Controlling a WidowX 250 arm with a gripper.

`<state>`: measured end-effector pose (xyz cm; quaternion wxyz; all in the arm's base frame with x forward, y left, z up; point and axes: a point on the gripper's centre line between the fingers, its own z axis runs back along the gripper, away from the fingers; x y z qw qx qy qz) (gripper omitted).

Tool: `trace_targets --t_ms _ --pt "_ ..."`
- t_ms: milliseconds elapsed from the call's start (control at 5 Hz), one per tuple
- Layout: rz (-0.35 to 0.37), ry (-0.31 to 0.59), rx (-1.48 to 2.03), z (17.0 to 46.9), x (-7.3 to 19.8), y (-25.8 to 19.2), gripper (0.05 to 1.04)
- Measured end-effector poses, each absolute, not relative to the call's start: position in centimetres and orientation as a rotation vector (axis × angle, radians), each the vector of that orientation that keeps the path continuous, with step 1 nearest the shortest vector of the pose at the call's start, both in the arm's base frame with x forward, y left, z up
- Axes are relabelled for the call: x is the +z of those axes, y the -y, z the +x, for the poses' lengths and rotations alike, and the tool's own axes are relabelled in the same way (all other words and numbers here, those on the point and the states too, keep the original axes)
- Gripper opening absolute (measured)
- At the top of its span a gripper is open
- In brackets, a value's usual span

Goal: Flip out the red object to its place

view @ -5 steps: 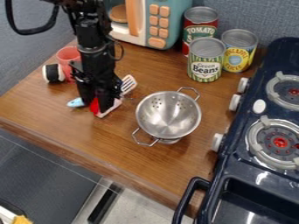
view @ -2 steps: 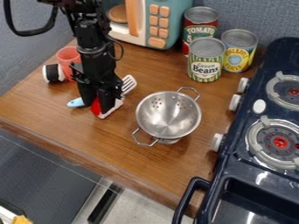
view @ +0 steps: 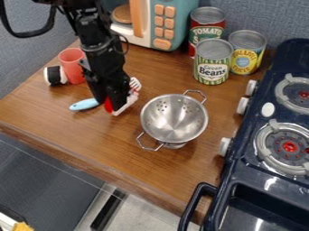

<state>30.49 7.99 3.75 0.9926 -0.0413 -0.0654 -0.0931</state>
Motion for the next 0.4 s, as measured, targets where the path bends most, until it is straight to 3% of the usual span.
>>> trace_targets --t_ms 200,400 --pt "-0.251 0.152 -0.22 31.1 4.48 -7.06 0.523" --pt "-0.371 0.14 -0.259 31.24 4.4 -6.09 0.523"
